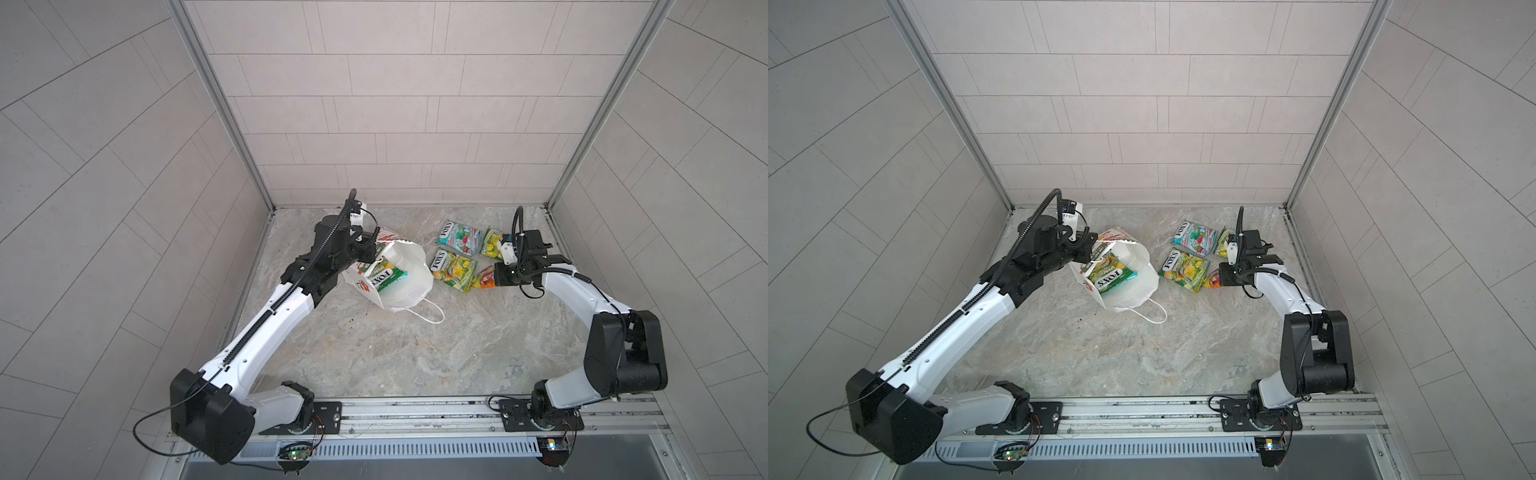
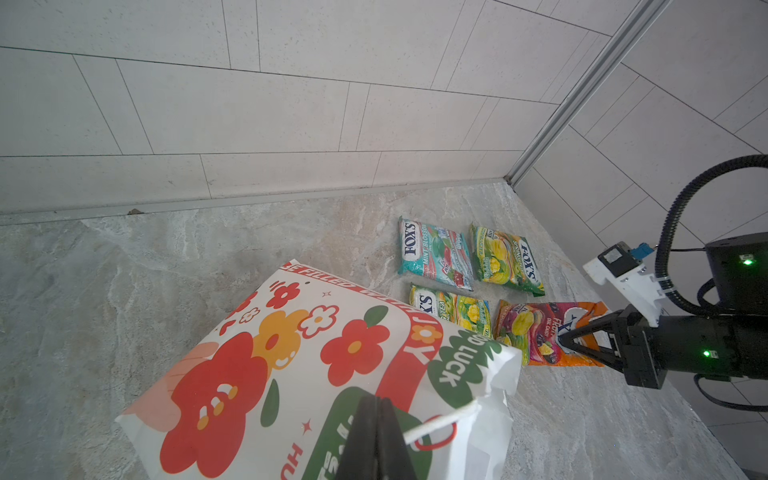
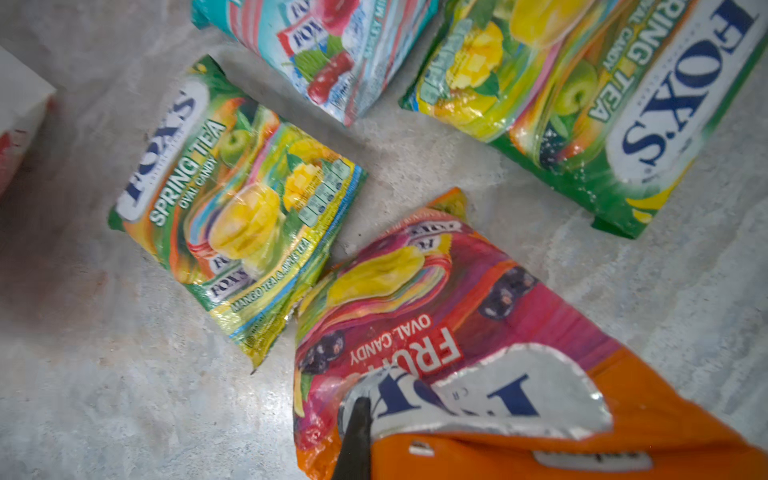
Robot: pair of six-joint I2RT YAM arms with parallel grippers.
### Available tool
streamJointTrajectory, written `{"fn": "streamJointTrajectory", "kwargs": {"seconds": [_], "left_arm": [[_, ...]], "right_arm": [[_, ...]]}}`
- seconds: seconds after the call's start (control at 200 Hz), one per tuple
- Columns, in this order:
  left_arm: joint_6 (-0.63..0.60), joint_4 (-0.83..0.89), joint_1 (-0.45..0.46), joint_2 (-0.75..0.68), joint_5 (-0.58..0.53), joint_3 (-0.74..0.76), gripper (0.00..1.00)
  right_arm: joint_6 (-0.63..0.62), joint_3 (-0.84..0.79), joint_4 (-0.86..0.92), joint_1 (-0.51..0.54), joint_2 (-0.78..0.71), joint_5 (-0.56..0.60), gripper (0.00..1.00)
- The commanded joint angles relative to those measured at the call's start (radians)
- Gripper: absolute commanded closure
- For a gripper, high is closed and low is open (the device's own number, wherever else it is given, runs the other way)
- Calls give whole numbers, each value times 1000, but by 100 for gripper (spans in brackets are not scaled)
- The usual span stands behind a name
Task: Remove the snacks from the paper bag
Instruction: 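Lower the orange packet beside the other packets and open the right gripper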
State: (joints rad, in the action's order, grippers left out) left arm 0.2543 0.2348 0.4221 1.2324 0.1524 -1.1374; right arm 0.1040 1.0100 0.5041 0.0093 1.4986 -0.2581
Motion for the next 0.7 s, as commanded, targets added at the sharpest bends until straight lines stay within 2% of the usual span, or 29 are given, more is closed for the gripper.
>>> {"fn": "streamJointTrajectory", "kwargs": {"seconds": [0.0,0.105,0.3,0.56,0.696], "left_arm": [[-5,-8,0,-4,-11,4,100],[-6,-9,0,-4,-12,6,100],[-6,-11,0,-5,-13,5,100],[-7,-10,0,-8,-11,6,100],[-6,-10,-1,-8,-7,6,100]], "right_arm": [[-27,32,81,-2,24,119,96],[-23,39,97,-2,29,161,92],[-10,38,95,-3,33,223,70],[47,35,93,-2,19,361,50],[93,18,76,-2,-6,416,44]]}}
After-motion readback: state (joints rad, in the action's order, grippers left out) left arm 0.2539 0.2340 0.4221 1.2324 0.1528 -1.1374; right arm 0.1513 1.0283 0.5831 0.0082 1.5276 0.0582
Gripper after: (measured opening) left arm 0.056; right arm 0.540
